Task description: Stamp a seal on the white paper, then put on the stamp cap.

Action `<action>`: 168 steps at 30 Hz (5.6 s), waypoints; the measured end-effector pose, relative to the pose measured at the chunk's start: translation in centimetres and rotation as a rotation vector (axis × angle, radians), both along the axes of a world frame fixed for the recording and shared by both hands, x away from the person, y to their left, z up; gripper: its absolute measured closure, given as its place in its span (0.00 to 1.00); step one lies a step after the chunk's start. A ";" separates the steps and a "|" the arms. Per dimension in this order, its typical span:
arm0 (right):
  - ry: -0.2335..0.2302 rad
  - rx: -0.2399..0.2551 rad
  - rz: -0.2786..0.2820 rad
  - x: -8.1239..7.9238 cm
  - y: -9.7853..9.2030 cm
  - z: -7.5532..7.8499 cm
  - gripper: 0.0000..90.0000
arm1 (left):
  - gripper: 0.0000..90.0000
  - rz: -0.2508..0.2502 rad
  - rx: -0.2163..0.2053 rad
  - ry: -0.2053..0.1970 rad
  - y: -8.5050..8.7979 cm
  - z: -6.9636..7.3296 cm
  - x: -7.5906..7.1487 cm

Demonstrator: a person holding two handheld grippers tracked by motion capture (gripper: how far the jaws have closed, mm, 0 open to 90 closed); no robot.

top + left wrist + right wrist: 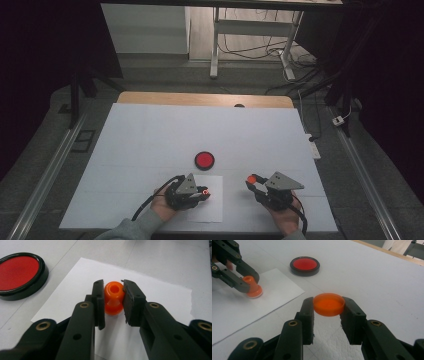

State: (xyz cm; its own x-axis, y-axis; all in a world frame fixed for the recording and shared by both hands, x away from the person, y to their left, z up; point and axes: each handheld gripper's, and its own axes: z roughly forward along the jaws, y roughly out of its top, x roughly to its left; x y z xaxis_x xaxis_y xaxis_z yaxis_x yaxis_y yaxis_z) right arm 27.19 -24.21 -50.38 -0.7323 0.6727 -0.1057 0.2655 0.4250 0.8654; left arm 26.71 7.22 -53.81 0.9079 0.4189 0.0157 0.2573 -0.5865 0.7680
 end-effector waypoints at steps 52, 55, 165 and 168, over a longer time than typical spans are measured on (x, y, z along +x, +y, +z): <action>0.000 0.001 0.011 0.1 0.1 -0.1 0.70 | 0.80 0.072 -0.260 0.067 4.4 4.6 1.2; 0.002 0.001 0.011 0.2 0.1 -0.1 0.70 | 0.80 0.080 -0.279 0.057 4.9 5.1 1.2; 0.014 0.000 0.253 -0.3 11.4 -1.1 0.70 | 0.80 0.023 -0.280 0.089 3.6 5.4 1.1; 0.014 0.007 0.260 -0.3 11.6 -1.1 0.70 | 0.80 0.022 -0.279 0.090 3.6 5.4 1.1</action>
State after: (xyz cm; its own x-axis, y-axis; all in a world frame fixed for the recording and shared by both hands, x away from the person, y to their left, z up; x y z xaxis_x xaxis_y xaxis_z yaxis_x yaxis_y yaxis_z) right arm 26.87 -12.65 -51.48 -0.8822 0.4621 -0.0898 0.1602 0.4742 0.8657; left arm 27.82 10.79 -48.43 0.8912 0.4152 -0.1826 0.3417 -0.3498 0.8723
